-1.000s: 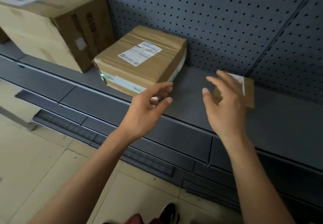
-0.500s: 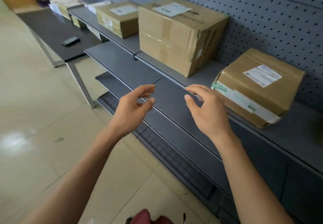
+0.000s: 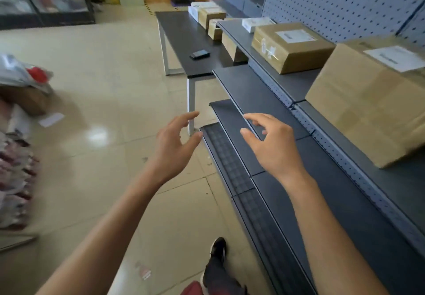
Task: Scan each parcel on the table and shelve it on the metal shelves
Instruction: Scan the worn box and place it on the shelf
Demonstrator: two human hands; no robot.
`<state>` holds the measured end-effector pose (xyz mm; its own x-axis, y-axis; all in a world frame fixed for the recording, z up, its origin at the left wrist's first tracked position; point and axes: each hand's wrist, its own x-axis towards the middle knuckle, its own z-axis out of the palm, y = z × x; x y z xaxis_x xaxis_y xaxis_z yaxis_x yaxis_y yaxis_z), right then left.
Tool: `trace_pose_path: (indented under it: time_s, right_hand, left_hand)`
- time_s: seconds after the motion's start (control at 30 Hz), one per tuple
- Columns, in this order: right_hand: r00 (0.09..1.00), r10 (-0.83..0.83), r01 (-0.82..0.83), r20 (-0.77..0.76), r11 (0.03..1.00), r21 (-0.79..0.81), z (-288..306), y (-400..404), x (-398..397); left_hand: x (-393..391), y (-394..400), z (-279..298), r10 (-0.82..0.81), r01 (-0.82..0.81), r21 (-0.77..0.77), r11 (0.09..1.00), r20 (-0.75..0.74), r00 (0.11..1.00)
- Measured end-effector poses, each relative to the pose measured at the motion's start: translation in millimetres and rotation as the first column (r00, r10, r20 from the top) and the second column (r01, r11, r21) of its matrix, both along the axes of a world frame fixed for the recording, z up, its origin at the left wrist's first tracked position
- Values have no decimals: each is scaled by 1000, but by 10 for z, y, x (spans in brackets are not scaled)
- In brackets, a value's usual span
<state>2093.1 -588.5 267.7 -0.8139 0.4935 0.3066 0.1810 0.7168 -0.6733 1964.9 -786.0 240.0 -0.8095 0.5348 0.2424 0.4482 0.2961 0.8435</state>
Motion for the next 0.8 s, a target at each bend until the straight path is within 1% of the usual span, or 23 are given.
trace_pose_path:
  time_s: [0.13,0.3,0.47,0.57,0.8]
  right_hand:
    - [999,46,-45,4,998,-35,-85,186,-642]
    - [993,115,-113,23,991,-77,-118,531,-1451]
    - [986,165,-165,3,984,-68,-58,876,-2279]
    - [981,192,-190,22,979,-77,-62,1000,-2660]
    - [968,243,-238,65,968,-74,-154,1116,-3565]
  left_hand:
    - [-496,72,-64,60,-59,-24,998,25,998]
    - [-1144,433,-90,118,-117,-23,993,53,992]
    - [-1826,810,-42,182,-182,3,983,43,982]
    - [-2158,879,-85,220,-221,-5,975,54,974]
    - [-3016,951,-261,249,-249,-11,969,82,965]
